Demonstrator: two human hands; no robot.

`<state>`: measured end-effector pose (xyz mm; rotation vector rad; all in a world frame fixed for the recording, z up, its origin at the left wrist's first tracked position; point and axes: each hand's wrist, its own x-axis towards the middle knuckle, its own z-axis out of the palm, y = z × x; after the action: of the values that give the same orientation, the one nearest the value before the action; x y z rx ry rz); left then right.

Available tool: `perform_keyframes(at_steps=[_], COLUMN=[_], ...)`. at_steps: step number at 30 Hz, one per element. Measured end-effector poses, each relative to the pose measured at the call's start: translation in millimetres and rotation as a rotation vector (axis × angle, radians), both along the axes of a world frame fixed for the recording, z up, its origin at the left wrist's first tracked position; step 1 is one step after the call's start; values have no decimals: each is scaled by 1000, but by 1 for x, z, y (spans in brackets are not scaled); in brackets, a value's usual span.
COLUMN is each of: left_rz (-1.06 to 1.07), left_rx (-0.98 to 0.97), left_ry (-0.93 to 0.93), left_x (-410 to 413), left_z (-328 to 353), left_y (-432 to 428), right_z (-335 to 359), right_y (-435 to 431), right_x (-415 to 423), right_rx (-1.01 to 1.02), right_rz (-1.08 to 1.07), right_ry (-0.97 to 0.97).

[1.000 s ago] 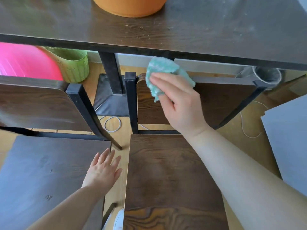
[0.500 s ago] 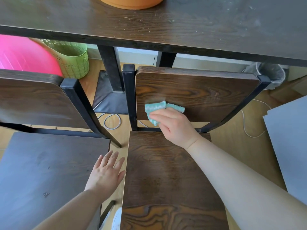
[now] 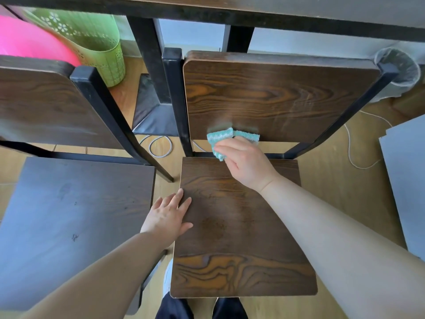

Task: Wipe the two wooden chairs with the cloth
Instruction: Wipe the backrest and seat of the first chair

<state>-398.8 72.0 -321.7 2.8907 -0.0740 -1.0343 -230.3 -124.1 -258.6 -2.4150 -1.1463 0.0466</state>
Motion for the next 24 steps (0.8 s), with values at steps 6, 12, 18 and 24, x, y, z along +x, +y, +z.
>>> perform_keyframes(at_steps=[6,12,18,24], left_rz=[7,-6,-9,-83], left_rx=[27,32,1,70], left_ry=[12,-32,49,119], left_x=[-7,-4,4,2], left_z=[-5,-5,-13,-15], left_y=[-4,-4,-14,-15], right_z=[40,118,141,122], right_y=[-15,-43,-64,-60], right_x=[-11,10,49,55], right_rx=[149,287,295,340], right_rz=[-55,-168,-268,-275], right_ry=[-70,-284,-397,-320])
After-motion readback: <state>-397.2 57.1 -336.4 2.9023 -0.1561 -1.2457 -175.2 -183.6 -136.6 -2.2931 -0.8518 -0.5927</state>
